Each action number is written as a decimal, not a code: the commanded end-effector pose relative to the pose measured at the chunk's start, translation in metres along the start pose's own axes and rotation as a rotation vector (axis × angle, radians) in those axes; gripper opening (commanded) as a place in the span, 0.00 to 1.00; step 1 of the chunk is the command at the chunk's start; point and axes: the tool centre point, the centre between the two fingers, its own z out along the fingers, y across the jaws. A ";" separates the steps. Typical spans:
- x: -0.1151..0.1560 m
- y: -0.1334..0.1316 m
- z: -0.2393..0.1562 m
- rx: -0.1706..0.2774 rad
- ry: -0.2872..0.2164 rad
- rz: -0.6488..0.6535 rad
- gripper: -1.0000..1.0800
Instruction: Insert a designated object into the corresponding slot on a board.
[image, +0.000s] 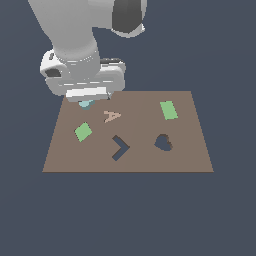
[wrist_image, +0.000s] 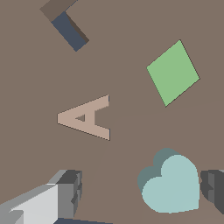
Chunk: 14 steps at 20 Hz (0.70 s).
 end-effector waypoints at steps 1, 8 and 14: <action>-0.008 0.012 0.009 0.001 0.002 -0.014 0.96; -0.020 0.031 0.024 0.003 0.004 -0.033 0.96; -0.021 0.034 0.026 0.004 0.003 -0.034 0.96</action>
